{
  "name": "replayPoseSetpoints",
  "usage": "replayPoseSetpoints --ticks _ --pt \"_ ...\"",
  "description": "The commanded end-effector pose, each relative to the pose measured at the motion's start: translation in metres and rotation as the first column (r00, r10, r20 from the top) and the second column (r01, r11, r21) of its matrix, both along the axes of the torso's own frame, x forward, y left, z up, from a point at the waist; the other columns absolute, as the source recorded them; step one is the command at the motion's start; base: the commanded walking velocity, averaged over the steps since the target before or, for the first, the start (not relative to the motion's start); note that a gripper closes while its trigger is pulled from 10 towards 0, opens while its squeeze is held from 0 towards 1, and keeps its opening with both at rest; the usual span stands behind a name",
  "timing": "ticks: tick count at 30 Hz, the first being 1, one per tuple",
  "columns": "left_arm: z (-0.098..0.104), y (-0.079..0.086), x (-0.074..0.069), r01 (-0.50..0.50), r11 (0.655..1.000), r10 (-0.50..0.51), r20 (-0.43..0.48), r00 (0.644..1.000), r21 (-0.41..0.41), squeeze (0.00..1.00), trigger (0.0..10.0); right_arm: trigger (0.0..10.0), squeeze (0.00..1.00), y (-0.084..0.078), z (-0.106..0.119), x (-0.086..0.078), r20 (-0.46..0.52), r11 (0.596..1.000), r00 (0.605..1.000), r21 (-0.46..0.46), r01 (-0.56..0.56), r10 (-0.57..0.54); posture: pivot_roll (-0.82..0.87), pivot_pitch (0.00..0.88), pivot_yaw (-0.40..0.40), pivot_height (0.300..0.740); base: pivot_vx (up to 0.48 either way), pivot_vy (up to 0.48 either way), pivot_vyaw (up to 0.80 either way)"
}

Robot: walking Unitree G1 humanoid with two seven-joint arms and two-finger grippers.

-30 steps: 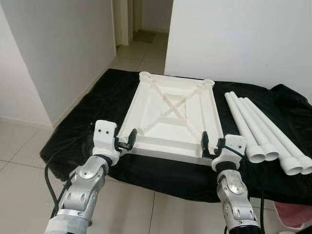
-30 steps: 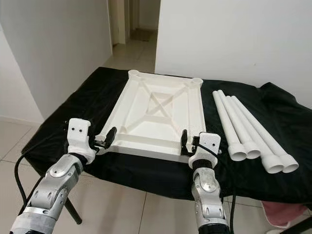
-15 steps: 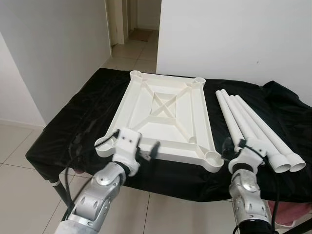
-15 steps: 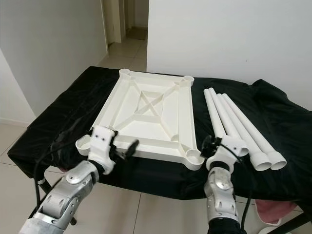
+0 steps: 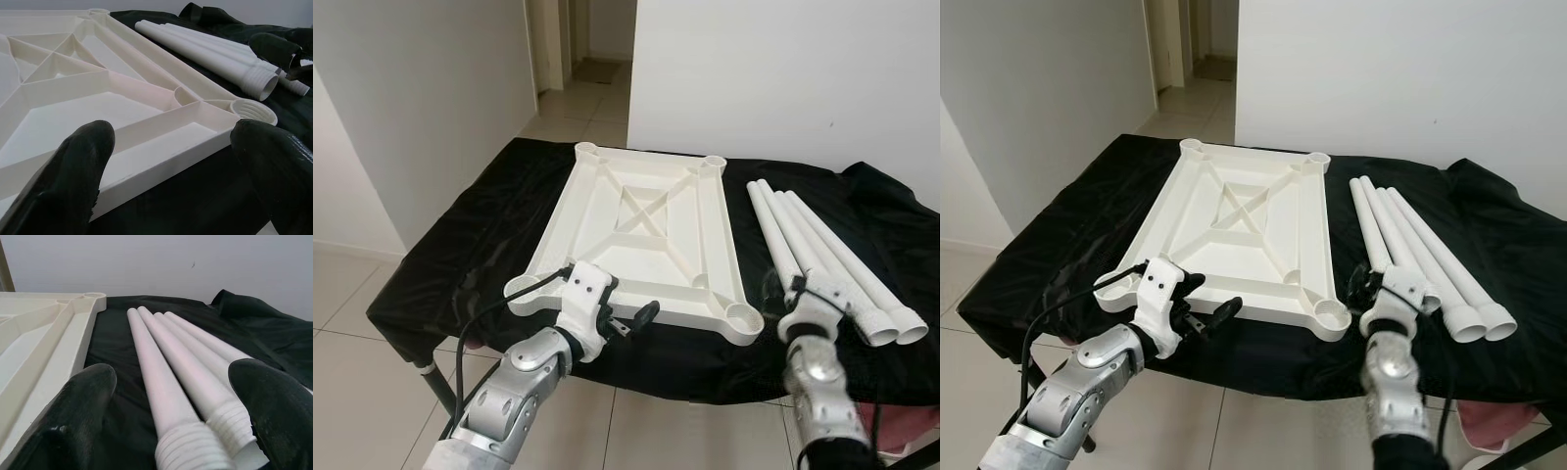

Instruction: Building children table

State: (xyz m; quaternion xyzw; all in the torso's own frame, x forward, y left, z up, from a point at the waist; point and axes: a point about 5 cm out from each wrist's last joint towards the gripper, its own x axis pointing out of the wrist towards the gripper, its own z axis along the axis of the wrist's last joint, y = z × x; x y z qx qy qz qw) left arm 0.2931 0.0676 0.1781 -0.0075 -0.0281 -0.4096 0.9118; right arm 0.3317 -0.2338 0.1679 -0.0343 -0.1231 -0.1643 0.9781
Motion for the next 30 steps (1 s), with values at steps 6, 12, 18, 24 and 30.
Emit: replayPoseSetpoints --ticks 6,12,18,24,30 --pt "-0.005 -0.007 -0.013 0.085 0.995 -0.084 -0.020 0.996 0.049 0.00 10.0 10.0 0.00 -0.017 -0.012 0.011 -0.146 1.000 0.989 0.009 -0.013 0.014 0.04 0.118 0.002 0.740 0.000 0.000 0.00" --pt "-0.003 -0.008 -0.013 0.081 0.995 -0.080 -0.020 0.997 0.051 0.00 10.0 10.0 0.00 -0.014 -0.018 0.016 -0.201 0.998 0.978 0.029 -0.053 0.058 0.04 0.126 -0.003 0.740 0.000 0.000 0.00" --pt "-0.001 -0.008 -0.012 0.068 0.997 -0.068 -0.020 0.998 0.040 0.00 10.0 10.0 0.00 -0.012 -0.023 0.020 -0.239 0.994 0.966 0.065 -0.087 0.101 0.04 0.129 -0.016 0.740 0.000 0.000 0.00" --pt "0.009 -0.006 -0.010 0.058 0.998 -0.058 -0.002 0.998 0.016 0.00 10.0 10.0 0.00 -0.011 -0.036 0.027 -0.306 0.984 0.938 0.122 -0.132 0.164 0.05 0.114 -0.023 0.740 0.000 0.000 0.00" --pt "0.018 -0.006 -0.009 0.064 0.998 -0.064 0.018 0.998 0.004 0.00 10.0 10.0 0.00 -0.012 -0.044 0.029 -0.350 0.983 0.922 0.138 -0.123 0.164 0.05 0.102 -0.025 0.740 0.000 0.000 0.00"
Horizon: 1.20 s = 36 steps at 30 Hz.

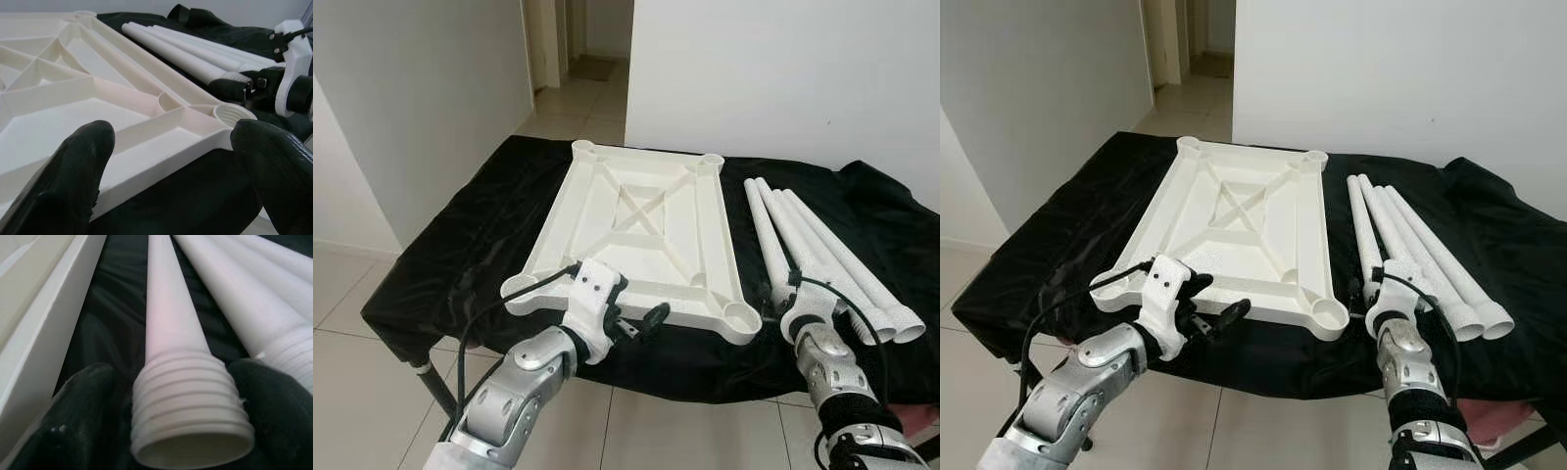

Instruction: Building children table

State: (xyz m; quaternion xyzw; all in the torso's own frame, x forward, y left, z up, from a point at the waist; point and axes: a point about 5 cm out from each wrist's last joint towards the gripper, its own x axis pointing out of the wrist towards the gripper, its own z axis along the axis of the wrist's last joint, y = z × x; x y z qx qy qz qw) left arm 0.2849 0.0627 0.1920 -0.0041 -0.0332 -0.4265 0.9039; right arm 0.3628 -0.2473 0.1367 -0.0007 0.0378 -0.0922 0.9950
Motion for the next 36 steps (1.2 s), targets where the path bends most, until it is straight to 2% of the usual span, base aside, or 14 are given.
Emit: replayPoseSetpoints --ticks 1,10,11,12,13,19,26,27,28,29,32,33,35,36 --pt "0.005 -0.001 0.000 0.026 1.000 -0.026 0.009 1.000 -0.002 0.00 10.0 10.0 0.00 0.001 -0.013 -0.002 -0.058 1.000 0.998 0.009 -0.003 0.004 0.05 0.100 -0.023 0.740 0.000 0.000 0.00" --pt "0.009 -0.002 0.003 0.025 1.000 -0.025 0.016 1.000 -0.016 0.00 10.0 10.0 0.00 0.001 -0.017 0.000 -0.080 1.000 0.996 0.019 -0.021 0.023 0.04 0.088 -0.021 0.740 0.000 0.000 0.00" --pt "0.010 -0.002 0.003 0.026 1.000 -0.026 0.019 0.999 -0.016 0.00 10.0 5.2 0.00 0.000 -0.017 0.000 -0.085 0.999 0.996 0.030 -0.018 0.020 0.04 0.086 -0.021 0.740 0.000 0.000 0.00" --pt "0.010 -0.002 0.003 0.026 1.000 -0.026 0.019 0.999 -0.016 0.00 10.0 5.2 0.00 0.000 -0.017 0.000 -0.085 0.999 0.996 0.030 -0.018 0.020 0.04 0.086 -0.021 0.740 0.000 0.000 0.00" --pt "0.011 -0.002 0.003 0.027 0.999 -0.027 0.023 0.999 -0.017 0.00 10.0 0.0 0.00 0.000 -0.019 0.000 -0.095 0.998 0.995 0.054 -0.016 0.021 0.05 0.084 -0.022 0.740 0.000 0.000 0.00" --pt "0.015 -0.002 0.005 0.024 1.000 -0.024 0.031 0.999 -0.018 0.00 10.0 0.0 0.00 0.003 -0.025 0.000 -0.123 0.990 0.992 0.142 -0.023 0.041 0.05 0.078 -0.024 0.740 0.000 0.000 0.00" --pt "0.016 -0.001 0.006 0.020 1.000 -0.019 0.034 0.999 -0.020 0.00 10.0 0.0 0.00 0.007 -0.027 0.001 -0.128 0.986 0.989 0.161 -0.051 0.072 0.05 0.075 -0.026 0.740 0.000 0.000 0.00" --pt "0.016 -0.001 0.006 0.019 1.000 -0.018 0.033 0.999 -0.022 0.00 10.0 5.2 0.00 0.009 -0.025 0.002 -0.120 0.984 0.990 0.172 -0.055 0.077 0.05 0.074 -0.026 0.740 0.000 0.000 0.00" --pt "0.016 -0.001 0.006 0.019 1.000 -0.018 0.033 0.999 -0.022 0.00 10.0 5.2 0.00 0.009 -0.025 0.002 -0.120 0.984 0.990 0.172 -0.055 0.077 0.05 0.074 -0.026 0.740 0.000 0.000 0.00" --pt "0.016 -0.001 0.007 0.017 1.000 -0.016 0.033 0.999 -0.024 0.00 10.0 10.0 0.00 0.010 -0.022 0.004 -0.101 0.982 0.991 0.178 -0.065 0.084 0.05 0.075 -0.026 0.740 0.000 0.000 0.00" --pt "0.017 0.000 0.008 0.009 1.000 -0.008 0.032 0.999 -0.025 0.00 10.0 10.0 0.00 0.020 -0.006 0.008 0.020 0.960 0.984 0.216 -0.178 0.178 0.04 0.070 -0.027 0.740 0.000 0.000 0.00" --pt "0.017 0.001 0.009 0.005 1.000 -0.004 0.030 1.000 -0.029 0.00 10.0 5.9 0.00 0.024 0.001 0.010 0.077 0.951 0.974 0.213 -0.224 0.212 0.04 0.065 -0.029 0.740 0.000 0.000 0.00" --pt "0.017 0.001 0.009 0.005 1.000 -0.004 0.030 1.000 -0.029 0.00 10.0 5.9 0.00 0.024 0.001 0.010 0.077 0.951 0.974 0.213 -0.224 0.212 0.04 0.065 -0.029 0.740 0.000 0.000 0.00" --pt "0.017 0.001 0.010 0.003 1.000 -0.002 0.028 1.000 -0.031 0.00 10.0 0.0 0.00 0.028 0.007 0.010 0.121 0.943 0.963 0.207 -0.263 0.242 0.04 0.065 -0.029 0.740 0.000 0.000 0.00"
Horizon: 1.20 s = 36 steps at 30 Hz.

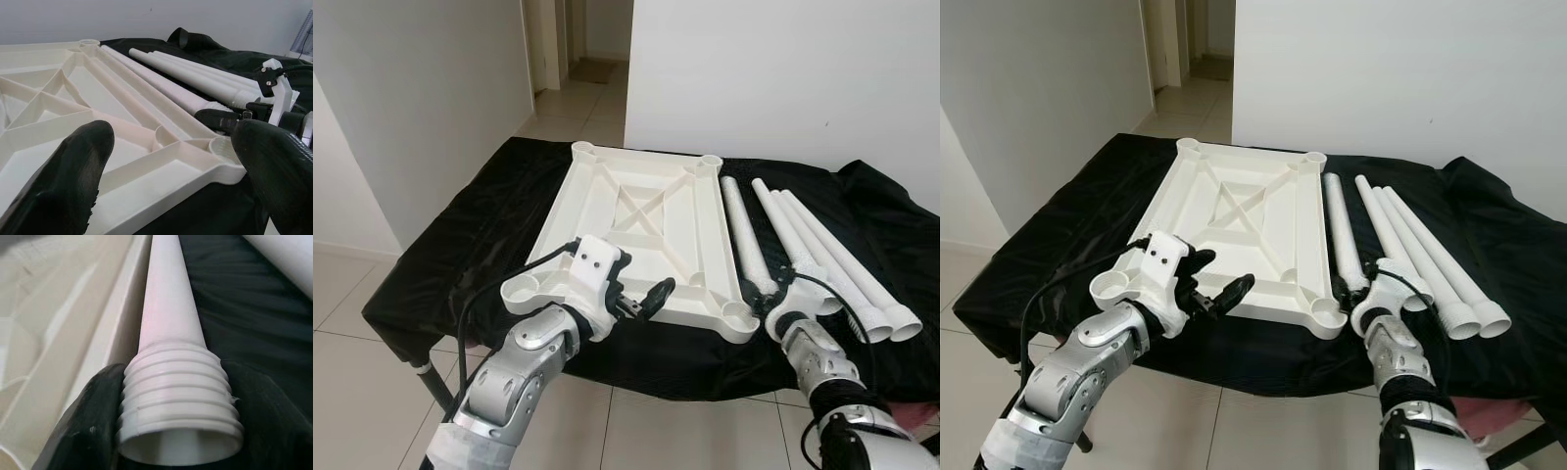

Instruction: Building children table

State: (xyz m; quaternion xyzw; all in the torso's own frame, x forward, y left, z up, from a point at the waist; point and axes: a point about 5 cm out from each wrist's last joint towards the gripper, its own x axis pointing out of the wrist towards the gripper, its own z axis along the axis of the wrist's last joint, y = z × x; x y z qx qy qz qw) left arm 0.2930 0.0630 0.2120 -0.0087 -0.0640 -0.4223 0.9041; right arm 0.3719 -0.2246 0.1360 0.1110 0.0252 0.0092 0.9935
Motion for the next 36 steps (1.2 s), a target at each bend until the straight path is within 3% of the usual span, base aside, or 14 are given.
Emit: replayPoseSetpoints --ticks 1,2,6,14,19,20,24,26,30,31,36 --pt "-0.002 0.001 0.003 0.009 1.000 -0.009 -0.026 1.000 -0.002 0.00 10.0 0.0 0.00 0.007 0.012 0.002 0.084 0.998 0.995 -0.009 -0.057 0.058 0.03 0.062 -0.029 0.740 0.000 0.000 0.00" --pt "-0.002 0.002 0.004 0.005 1.000 -0.005 -0.026 1.000 -0.004 0.00 10.0 10.0 0.00 0.006 0.018 0.002 0.119 0.998 0.992 -0.057 -0.027 0.034 0.03 0.058 -0.031 0.740 0.000 0.000 0.00" --pt "-0.001 0.002 0.005 0.003 1.000 -0.003 -0.026 1.000 -0.005 0.00 10.0 10.0 0.00 0.005 0.022 0.002 0.144 0.996 0.989 -0.090 -0.003 0.016 0.03 0.058 -0.031 0.740 0.000 0.000 0.00" --pt "0.009 0.003 0.008 0.058 0.996 -0.061 -0.037 0.997 -0.065 0.00 10.0 10.0 0.00 0.017 0.043 -0.004 0.321 0.981 0.947 -0.187 0.046 0.017 0.03 0.041 -0.033 0.740 0.000 0.000 0.00" --pt "0.017 0.002 0.013 0.112 0.989 -0.116 -0.038 0.993 -0.093 0.00 10.0 10.0 0.00 0.036 0.048 -0.014 0.400 0.983 0.910 -0.179 -0.042 0.112 0.03 0.031 -0.033 0.740 0.000 0.000 0.00" --pt "0.018 0.002 0.013 0.147 0.982 -0.155 -0.059 0.986 -0.122 1.00 10.0 10.0 0.00 0.041 0.048 -0.017 0.425 0.985 0.896 -0.158 -0.068 0.130 0.03 0.021 -0.034 0.740 0.000 0.000 0.00" --pt "0.020 0.001 0.014 0.205 0.973 -0.212 -0.053 0.976 -0.103 1.00 10.0 10.0 0.00 0.052 0.048 -0.023 0.463 0.983 0.870 -0.138 -0.121 0.172 0.02 0.010 -0.034 0.740 0.000 0.000 0.00" --pt "0.026 0.002 0.016 0.248 0.953 -0.267 -0.092 0.959 -0.176 1.00 10.0 10.0 0.00 0.065 0.049 -0.032 0.501 0.968 0.830 -0.163 -0.190 0.247 0.02 0.000 -0.027 0.740 0.000 0.000 0.00" --pt "0.032 0.004 0.019 0.268 0.929 -0.308 -0.135 0.942 -0.256 1.00 10.0 10.0 0.00 0.073 0.049 -0.038 0.516 0.953 0.802 -0.194 -0.231 0.300 0.02 0.000 -0.025 0.740 0.000 0.000 0.00" --pt "0.031 0.003 0.020 0.291 0.923 -0.335 -0.154 0.930 -0.251 0.00 10.0 10.0 0.00 0.077 0.047 -0.040 0.514 0.947 0.796 -0.202 -0.250 0.320 0.01 0.000 -0.022 0.740 0.000 0.000 0.00" --pt "0.029 0.002 0.034 0.274 0.920 -0.341 -0.226 0.913 -0.281 0.00 10.0 10.0 0.00 0.086 0.042 -0.046 0.497 0.930 0.787 -0.216 -0.296 0.366 -0.01 0.000 -0.010 0.740 0.000 0.000 0.00"
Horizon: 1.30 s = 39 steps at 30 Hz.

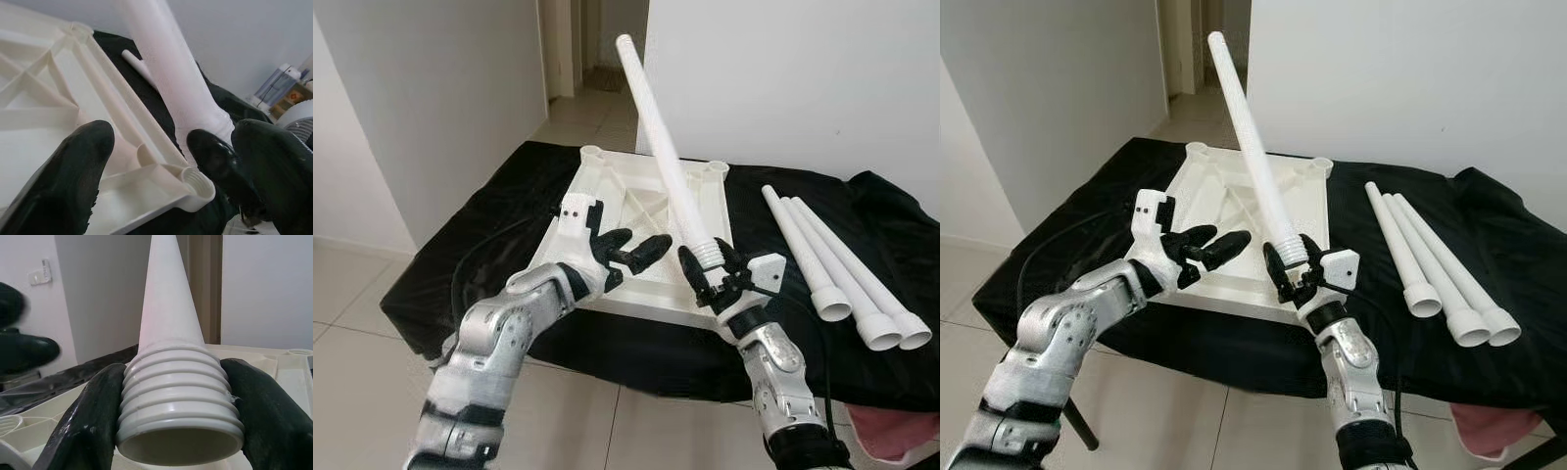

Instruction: Building children table

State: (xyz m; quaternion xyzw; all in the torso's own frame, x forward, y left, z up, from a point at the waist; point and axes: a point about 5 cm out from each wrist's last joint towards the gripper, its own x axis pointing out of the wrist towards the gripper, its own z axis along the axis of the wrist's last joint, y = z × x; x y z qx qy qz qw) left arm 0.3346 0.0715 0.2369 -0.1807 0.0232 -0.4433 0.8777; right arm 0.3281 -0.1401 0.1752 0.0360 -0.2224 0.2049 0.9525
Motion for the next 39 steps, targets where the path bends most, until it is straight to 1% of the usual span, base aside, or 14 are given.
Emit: replayPoseSetpoints --ticks 1,2,9,11,19,20,21,28,30,31,32,33,35,39 --pt "0.007 -0.007 -0.003 0.226 0.970 -0.224 0.031 0.974 -0.092 0.00 10.0 10.0 0.00 0.004 0.001 -0.003 0.015 1.000 1.000 -0.013 -0.020 0.020 -0.01 0.000 -0.008 0.740 0.000 0.000 0.00" --pt "0.010 -0.008 -0.001 0.231 0.965 -0.230 0.018 0.973 -0.126 0.00 10.0 10.0 0.00 0.005 0.000 -0.004 0.015 1.000 1.000 -0.020 -0.023 0.023 -0.01 0.000 -0.008 0.740 0.000 0.000 0.00" --pt "0.007 -0.008 0.014 0.181 0.979 -0.181 0.006 0.983 -0.098 0.00 10.0 10.0 0.00 0.011 0.000 -0.009 0.023 0.999 0.999 -0.026 -0.043 0.043 -0.02 0.000 -0.003 0.740 0.000 0.000 0.00" --pt "0.011 -0.008 0.022 0.163 0.977 -0.168 -0.021 0.986 -0.140 0.00 10.0 10.0 0.00 0.013 -0.006 -0.017 0.018 0.998 0.999 -0.029 -0.050 0.050 -0.03 0.000 0.001 0.740 0.000 0.000 0.00" --pt "0.016 -0.007 0.031 0.143 0.982 -0.146 -0.014 0.989 -0.127 0.00 10.0 10.0 0.00 0.016 -0.011 -0.025 0.010 0.996 0.997 -0.044 -0.071 0.072 -0.03 0.000 0.006 0.740 0.000 0.000 0.00" --pt "0.021 -0.004 0.037 0.125 0.983 -0.128 -0.018 0.992 -0.138 0.00 10.0 10.0 0.00 0.019 -0.018 -0.032 -0.006 0.995 0.996 -0.053 -0.090 0.090 -0.03 0.000 0.007 0.740 0.000 0.000 0.00" --pt "0.024 -0.002 0.039 0.120 0.983 -0.124 -0.017 0.992 -0.140 0.00 10.0 10.0 0.00 0.020 -0.020 -0.034 -0.010 0.994 0.996 -0.062 -0.092 0.092 -0.03 0.000 0.008 0.740 0.000 0.000 0.00" --pt "0.031 0.002 0.047 0.095 0.985 -0.099 -0.018 0.995 -0.143 0.00 10.0 10.0 0.00 0.023 -0.023 -0.040 -0.017 0.991 0.994 -0.069 -0.112 0.111 -0.03 0.000 0.011 0.740 0.000 0.000 0.00" --pt "0.041 0.009 0.055 0.055 0.984 -0.060 -0.025 0.998 -0.170 0.00 10.0 10.0 0.00 0.027 -0.026 -0.045 -0.026 0.987 0.990 -0.080 -0.139 0.138 -0.02 0.000 0.015 0.740 0.000 0.000 0.00" --pt "0.041 0.009 0.055 0.055 0.984 -0.060 -0.025 0.998 -0.170 0.00 10.0 10.0 0.00 0.027 -0.026 -0.045 -0.026 0.987 0.990 -0.080 -0.139 0.138 -0.02 0.000 0.015 0.740 0.000 0.000 0.00" --pt "0.049 0.014 0.059 0.036 0.978 -0.044 -0.034 0.998 -0.205 0.00 10.0 10.0 0.00 0.029 -0.027 -0.048 -0.030 0.983 0.987 -0.093 -0.158 0.156 -0.02 0.004 0.020 0.740 0.000 0.000 0.00" --pt "0.049 0.014 0.059 0.036 0.978 -0.044 -0.034 0.998 -0.205 0.00 10.0 10.0 0.00 0.029 -0.027 -0.048 -0.030 0.983 0.987 -0.093 -0.158 0.156 -0.02 0.004 0.020 0.740 0.000 0.000 0.00" --pt "0.062 0.024 0.066 -0.006 0.968 -0.011 -0.066 0.998 -0.250 0.00 10.0 10.0 0.00 0.034 -0.027 -0.052 -0.033 0.974 0.981 -0.115 -0.193 0.190 -0.02 0.019 0.029 0.740 0.000 0.000 0.00" --pt "0.069 0.030 0.071 -0.058 0.963 0.031 -0.107 0.994 -0.262 0.00 10.0 10.0 0.00 0.038 -0.025 -0.054 -0.028 0.967 0.976 -0.130 -0.218 0.217 -0.02 0.030 0.031 0.740 0.000 0.000 0.00"
